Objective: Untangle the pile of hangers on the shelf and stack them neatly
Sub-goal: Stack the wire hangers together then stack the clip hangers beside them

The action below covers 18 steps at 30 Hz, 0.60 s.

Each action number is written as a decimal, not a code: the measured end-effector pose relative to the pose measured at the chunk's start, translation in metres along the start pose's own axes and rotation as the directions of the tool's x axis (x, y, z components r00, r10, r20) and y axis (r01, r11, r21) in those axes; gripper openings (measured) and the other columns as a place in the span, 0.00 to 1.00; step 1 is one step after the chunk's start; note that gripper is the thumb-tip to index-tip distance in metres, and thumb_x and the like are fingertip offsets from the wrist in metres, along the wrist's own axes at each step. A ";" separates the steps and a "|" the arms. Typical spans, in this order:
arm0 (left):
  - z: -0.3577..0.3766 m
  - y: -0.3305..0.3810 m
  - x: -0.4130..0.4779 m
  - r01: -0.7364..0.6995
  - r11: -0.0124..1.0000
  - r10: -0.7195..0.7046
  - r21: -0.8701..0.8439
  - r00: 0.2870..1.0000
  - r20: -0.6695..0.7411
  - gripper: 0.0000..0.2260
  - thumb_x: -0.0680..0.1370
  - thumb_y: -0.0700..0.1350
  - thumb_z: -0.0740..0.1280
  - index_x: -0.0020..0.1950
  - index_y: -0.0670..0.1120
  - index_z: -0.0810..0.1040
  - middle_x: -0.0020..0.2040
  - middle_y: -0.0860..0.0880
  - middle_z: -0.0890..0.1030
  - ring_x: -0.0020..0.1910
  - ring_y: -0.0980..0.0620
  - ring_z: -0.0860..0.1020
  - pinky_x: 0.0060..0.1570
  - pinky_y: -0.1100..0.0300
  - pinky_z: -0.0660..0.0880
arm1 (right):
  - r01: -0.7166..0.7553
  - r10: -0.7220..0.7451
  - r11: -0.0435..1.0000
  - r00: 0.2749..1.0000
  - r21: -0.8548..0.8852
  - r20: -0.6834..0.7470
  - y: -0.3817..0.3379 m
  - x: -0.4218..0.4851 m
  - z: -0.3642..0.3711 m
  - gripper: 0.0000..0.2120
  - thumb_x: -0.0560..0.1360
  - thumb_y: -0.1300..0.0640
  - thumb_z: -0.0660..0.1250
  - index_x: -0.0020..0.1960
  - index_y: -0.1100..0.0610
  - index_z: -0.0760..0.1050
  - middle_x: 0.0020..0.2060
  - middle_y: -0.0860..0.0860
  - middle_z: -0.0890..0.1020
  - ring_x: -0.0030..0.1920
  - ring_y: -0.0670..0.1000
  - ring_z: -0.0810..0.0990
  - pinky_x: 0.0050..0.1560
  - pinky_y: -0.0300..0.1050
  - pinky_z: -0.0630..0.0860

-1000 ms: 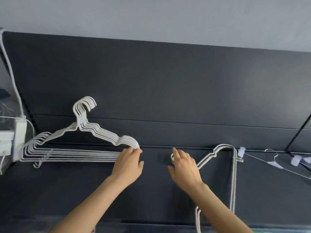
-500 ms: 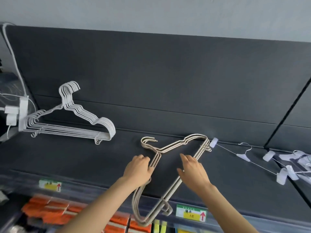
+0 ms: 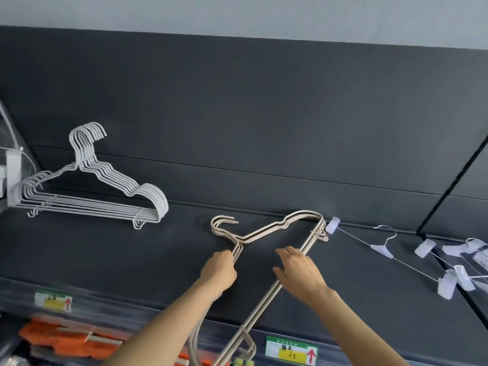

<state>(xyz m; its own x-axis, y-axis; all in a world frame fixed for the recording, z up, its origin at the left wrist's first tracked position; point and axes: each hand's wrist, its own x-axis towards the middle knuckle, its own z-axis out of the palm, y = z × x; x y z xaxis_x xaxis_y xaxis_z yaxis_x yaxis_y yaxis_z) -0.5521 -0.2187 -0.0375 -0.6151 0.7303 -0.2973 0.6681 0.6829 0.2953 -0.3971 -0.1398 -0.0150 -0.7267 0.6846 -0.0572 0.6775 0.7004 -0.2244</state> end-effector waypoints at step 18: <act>-0.106 -0.054 0.033 -0.440 0.889 0.450 0.130 0.784 -0.427 0.03 0.78 0.42 0.60 0.51 0.46 0.72 0.45 0.48 0.75 0.39 0.42 0.76 0.39 0.47 0.73 | -0.057 0.022 0.992 0.955 -0.111 -0.297 -0.015 0.076 -0.031 0.22 0.75 0.50 0.63 0.66 0.58 0.67 0.58 0.55 0.76 0.59 0.58 0.75 0.62 0.50 0.67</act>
<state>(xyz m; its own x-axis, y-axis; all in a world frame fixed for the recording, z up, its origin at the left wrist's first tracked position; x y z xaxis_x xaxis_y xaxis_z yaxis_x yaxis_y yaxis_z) -0.6529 -0.2296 0.0333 -0.3601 0.8875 0.2876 0.9186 0.2835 0.2753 -0.4591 -0.0917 0.0141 -0.6451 0.7289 0.2294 0.7264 0.6781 -0.1118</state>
